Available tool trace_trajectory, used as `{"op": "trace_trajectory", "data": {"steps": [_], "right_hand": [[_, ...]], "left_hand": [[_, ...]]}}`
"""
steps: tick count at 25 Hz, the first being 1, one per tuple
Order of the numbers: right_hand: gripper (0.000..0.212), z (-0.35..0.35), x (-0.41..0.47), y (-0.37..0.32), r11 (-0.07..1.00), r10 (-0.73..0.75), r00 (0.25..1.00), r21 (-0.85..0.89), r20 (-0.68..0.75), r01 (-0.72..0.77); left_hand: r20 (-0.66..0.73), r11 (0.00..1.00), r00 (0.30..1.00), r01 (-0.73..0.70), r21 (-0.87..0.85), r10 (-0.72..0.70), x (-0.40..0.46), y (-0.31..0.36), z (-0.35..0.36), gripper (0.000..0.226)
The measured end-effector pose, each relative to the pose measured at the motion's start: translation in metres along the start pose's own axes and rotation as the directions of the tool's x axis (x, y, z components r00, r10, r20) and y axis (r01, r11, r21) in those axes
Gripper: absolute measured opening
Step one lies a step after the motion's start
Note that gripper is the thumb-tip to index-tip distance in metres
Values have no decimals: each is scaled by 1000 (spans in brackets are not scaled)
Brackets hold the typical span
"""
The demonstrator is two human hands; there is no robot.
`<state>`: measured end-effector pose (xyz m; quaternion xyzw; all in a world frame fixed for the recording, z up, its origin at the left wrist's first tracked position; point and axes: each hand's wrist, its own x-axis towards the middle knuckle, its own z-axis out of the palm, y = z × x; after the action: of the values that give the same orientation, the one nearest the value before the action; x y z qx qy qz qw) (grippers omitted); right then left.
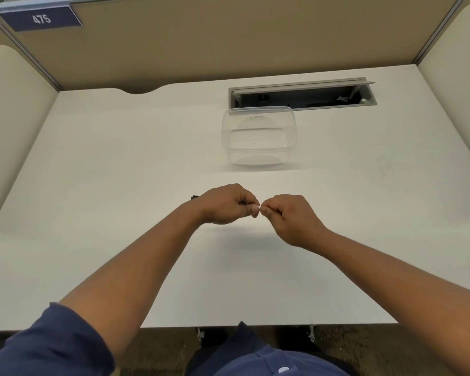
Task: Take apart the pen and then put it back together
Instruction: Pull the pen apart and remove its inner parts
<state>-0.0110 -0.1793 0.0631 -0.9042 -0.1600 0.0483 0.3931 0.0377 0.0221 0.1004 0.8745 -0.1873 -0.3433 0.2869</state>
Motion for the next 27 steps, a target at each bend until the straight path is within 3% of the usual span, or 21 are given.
{"op": "trace_trajectory", "data": {"steps": [3,5,6,7,8,9,10,11,13,16,19,22,24,25,27], "right_hand": [[17,2,-2,16,871,-389,918,-355,-76,339],[17,1,-4,18,891,-363,925,-332,-107,311],[17,-1,-4,13,963,-218,970,-183,-110,196],[19,-4,-3,5,997,12,999,73,-51,-9],[22,-8,0,-3,909,228,969,337,91,-245],[25,-13,3,-9,737,363,896,509,257,-445],[27,-17,5,-12,593,413,825,574,385,-565],[28,-21,6,-12,521,423,778,578,465,-629],[29,-26,6,-12,501,406,743,551,532,-668],[29,-22,6,-10,635,401,826,530,396,-562],[29,-19,7,-10,836,336,921,390,195,-387],[26,-15,3,-5,996,56,998,69,33,-58],[28,-10,-1,3,950,-229,973,-220,-15,220],[29,-10,-3,8,908,-306,952,-304,-15,288],[25,-8,-5,10,915,-291,956,-302,-27,270]], "left_hand": [[29,978,1000,-2,-208,9,-2,-1,-1,21],[-11,988,1000,-15,-151,13,-1,1,-1,21],[-46,997,999,-18,-69,15,0,2,1,21],[-91,1000,996,-17,24,19,0,3,2,21],[-138,994,990,-21,106,35,0,3,4,21],[-175,985,982,-38,168,68,0,3,6,22],[-198,973,974,-63,223,108,-1,2,9,23],[-213,957,965,-90,277,153,-2,1,12,24],[-253,916,937,-132,379,240,-3,0,18,25],[-319,893,905,-126,432,282,-3,-1,22,27],[-302,944,935,-84,318,185,-3,3,16,25],[-170,993,984,-29,117,48,-5,4,4,21],[-81,1000,996,-28,9,28,-5,2,1,20],[-68,999,997,-35,-7,34,-4,1,2,20],[-97,999,994,-38,34,41,-4,0,5,19]]}}
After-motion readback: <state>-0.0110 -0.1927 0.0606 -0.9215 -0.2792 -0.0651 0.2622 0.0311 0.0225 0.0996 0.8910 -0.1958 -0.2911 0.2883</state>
